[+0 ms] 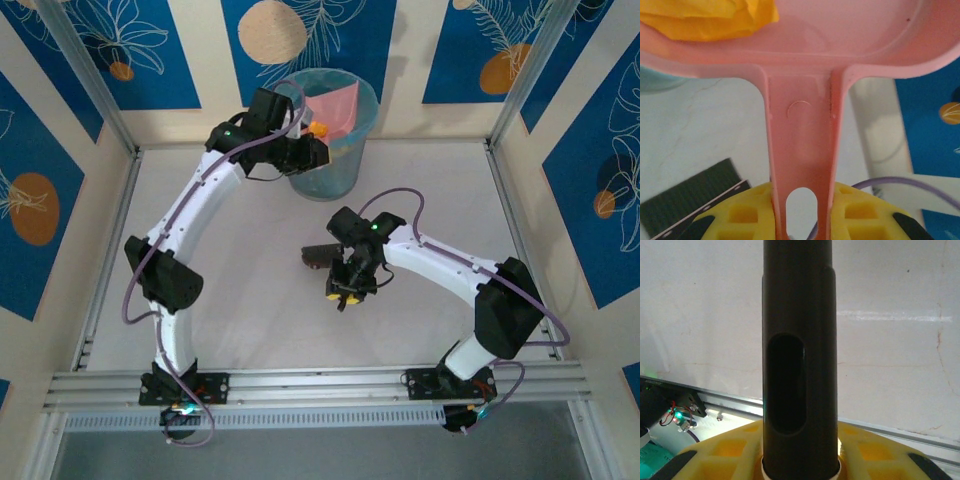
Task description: Sweep away the paper scraps from the table
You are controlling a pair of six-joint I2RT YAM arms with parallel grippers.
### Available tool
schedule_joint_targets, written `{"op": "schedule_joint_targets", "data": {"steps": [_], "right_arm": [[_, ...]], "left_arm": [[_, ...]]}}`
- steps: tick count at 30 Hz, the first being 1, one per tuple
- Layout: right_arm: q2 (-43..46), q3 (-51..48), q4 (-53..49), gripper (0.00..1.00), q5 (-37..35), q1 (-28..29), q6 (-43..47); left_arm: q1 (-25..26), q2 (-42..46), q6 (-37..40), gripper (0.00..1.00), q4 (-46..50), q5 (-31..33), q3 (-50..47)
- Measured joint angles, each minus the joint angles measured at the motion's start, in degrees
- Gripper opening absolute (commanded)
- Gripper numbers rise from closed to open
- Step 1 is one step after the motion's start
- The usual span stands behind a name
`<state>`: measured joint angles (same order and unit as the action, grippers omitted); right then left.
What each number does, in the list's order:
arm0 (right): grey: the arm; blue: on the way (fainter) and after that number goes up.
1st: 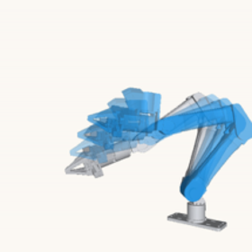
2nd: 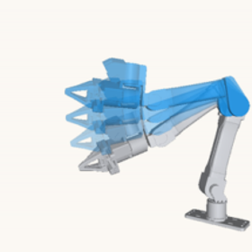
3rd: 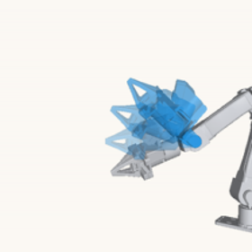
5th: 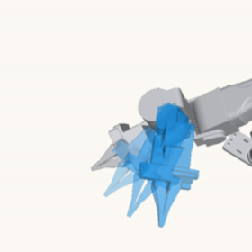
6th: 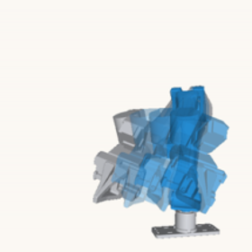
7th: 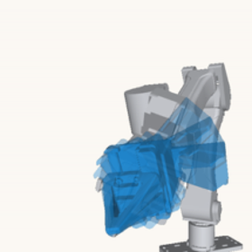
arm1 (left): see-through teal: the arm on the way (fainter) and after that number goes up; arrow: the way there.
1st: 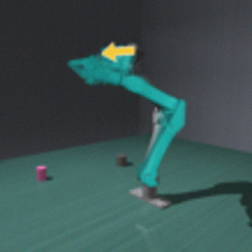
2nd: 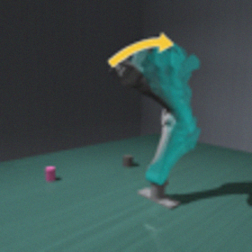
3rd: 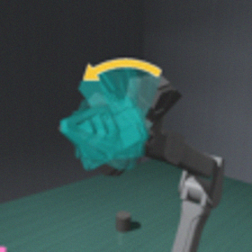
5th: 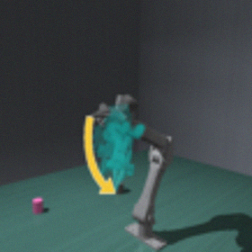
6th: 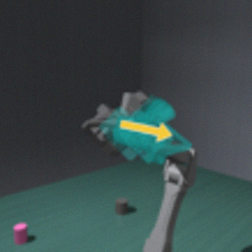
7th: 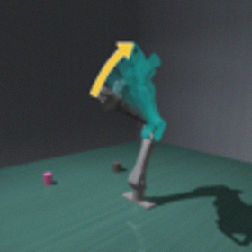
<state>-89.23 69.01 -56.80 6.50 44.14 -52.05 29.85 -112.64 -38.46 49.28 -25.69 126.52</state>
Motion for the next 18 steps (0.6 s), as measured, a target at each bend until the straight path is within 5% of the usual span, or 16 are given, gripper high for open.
{"op": "schedule_joint_targets", "data": {"steps": [9, 18], "right_arm": [[-1.60, 1.51, -1.05, 0.00, -0.11, 0.00, 2.84], [-2.08, 1.77, -1.07, 0.00, -0.11, -0.13, 5.22]], "left_arm": [[-2.80, -2.86, -17.05, 0.00, -14.62, -9.53, 0.28], [-2.84, -5.33, -38.23, 0.00, -41.11, -12.70, -2.82]]}}
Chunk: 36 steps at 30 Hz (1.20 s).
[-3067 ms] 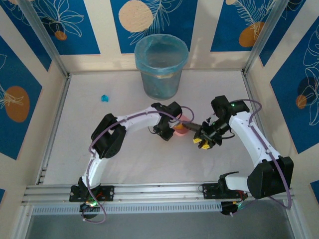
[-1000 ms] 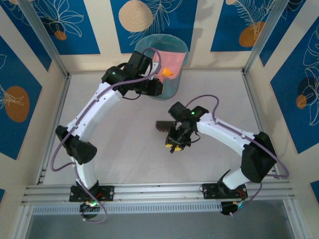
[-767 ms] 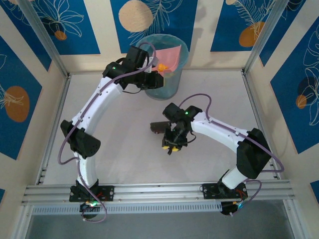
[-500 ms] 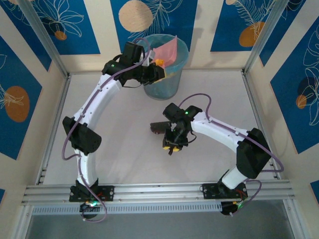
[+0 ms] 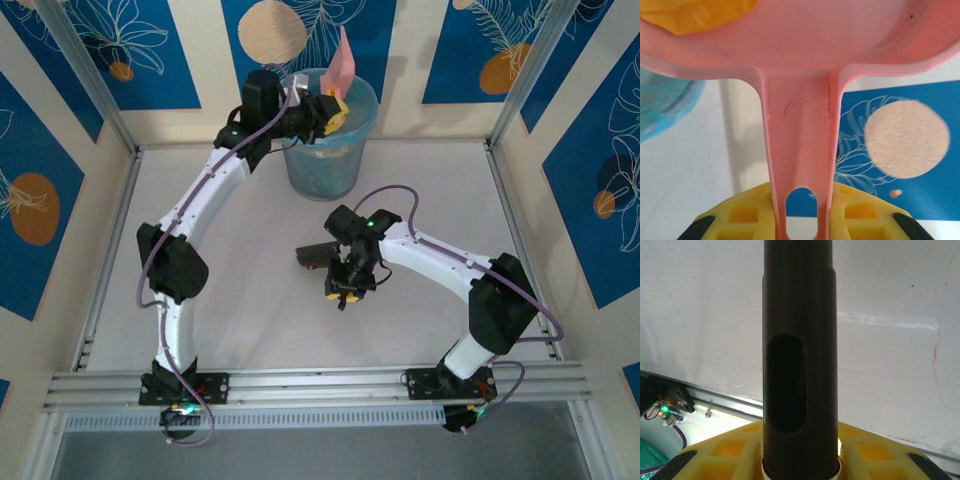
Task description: Sweep away the paper scraps from the table
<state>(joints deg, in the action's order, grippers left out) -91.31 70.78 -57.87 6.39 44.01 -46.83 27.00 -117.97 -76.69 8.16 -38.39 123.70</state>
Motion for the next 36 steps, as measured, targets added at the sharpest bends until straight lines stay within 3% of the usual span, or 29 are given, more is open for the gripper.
{"op": "schedule_joint_targets", "data": {"steps": [11, 17, 28, 36], "right_arm": [[0.00, -0.52, 0.50, 0.00, 0.00, -0.20, 0.28], [0.13, -0.90, 0.90, 0.00, 0.02, -0.20, 0.26], [1.53, -2.51, 2.01, 0.00, -0.02, 0.66, -0.61], [3.93, -3.91, 4.31, 0.00, -1.51, 1.97, -1.66]], "left_arm": [[0.00, -0.74, -18.49, 0.00, -27.65, 3.50, -8.98], [0.02, -0.74, -24.70, 0.00, -37.62, 5.90, -13.86], [0.24, -0.39, -26.18, 0.00, -41.59, 5.92, -17.55], [0.28, 4.50, -20.70, 0.00, -38.36, 4.48, -21.44]]}}
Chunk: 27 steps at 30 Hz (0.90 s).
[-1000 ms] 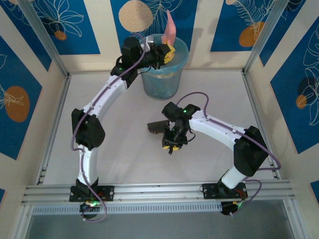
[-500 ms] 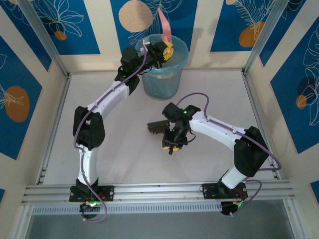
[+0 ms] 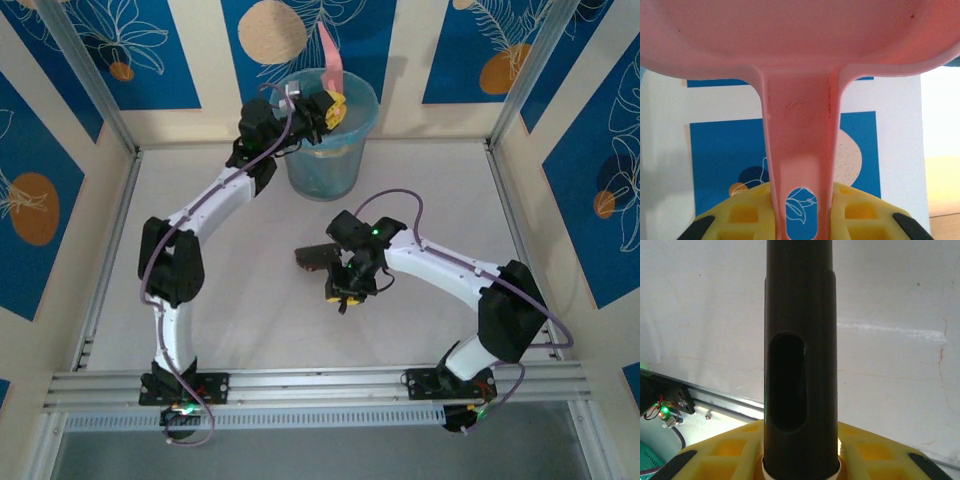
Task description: Sweep away the paper scraps from the table
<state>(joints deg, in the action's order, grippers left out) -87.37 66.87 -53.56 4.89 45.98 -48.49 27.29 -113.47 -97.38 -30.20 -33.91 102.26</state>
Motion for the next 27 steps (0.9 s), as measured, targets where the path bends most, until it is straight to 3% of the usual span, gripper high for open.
{"op": "schedule_joint_targets", "data": {"steps": [7, 12, 20, 27], "right_arm": [[0.22, 2.75, 3.91, 0.00, -3.13, 3.50, 2.32], [-5.20, 10.03, 8.41, 0.00, -4.13, 5.33, 5.99], [-22.25, 25.90, 12.85, 0.00, -4.96, 6.10, 11.78], [-35.30, 40.89, 13.68, 0.00, -4.94, 6.10, 14.45]], "left_arm": [[-0.02, 11.63, 13.38, 0.00, 11.67, -1.01, -5.62], [-0.28, 21.24, 26.36, 0.00, 27.28, 0.17, -8.00], [-1.70, 33.66, 44.26, 0.00, 59.80, 13.66, -9.33], [-3.30, 40.83, 50.53, 0.00, 75.45, 21.92, -11.93]]}}
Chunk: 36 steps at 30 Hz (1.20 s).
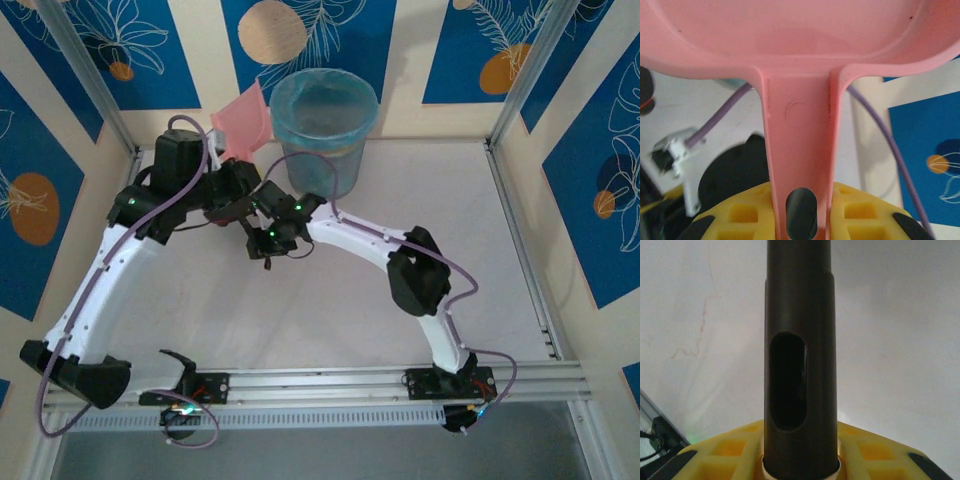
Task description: Sweep away the paper scraps from the table
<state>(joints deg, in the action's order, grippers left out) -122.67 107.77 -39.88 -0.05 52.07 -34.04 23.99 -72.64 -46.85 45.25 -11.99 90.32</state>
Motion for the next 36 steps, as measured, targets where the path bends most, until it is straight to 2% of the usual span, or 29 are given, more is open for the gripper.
{"op": "schedule_joint_targets", "data": {"steps": [9, 17, 26, 36], "right_arm": [[-11.67, 13.64, -1.07, 0.00, 0.02, -0.52, 0.13], [-19.80, 24.22, -4.17, 0.00, 0.09, -1.53, 0.33], [-27.67, 34.07, -6.91, 0.00, 2.23, -3.69, -0.55], [-31.30, 38.25, -10.10, 0.00, 3.48, -4.11, -1.18]], "left_arm": [[-1.66, 4.24, 2.38, 0.00, 9.11, 5.53, -1.31], [-1.75, 8.57, 1.66, 0.00, 10.78, 6.08, -8.13], [-1.75, 8.83, 1.88, 0.00, 11.67, 6.10, -8.55], [-1.75, 8.83, 2.05, 0.00, 11.78, 6.10, -8.55]]}}
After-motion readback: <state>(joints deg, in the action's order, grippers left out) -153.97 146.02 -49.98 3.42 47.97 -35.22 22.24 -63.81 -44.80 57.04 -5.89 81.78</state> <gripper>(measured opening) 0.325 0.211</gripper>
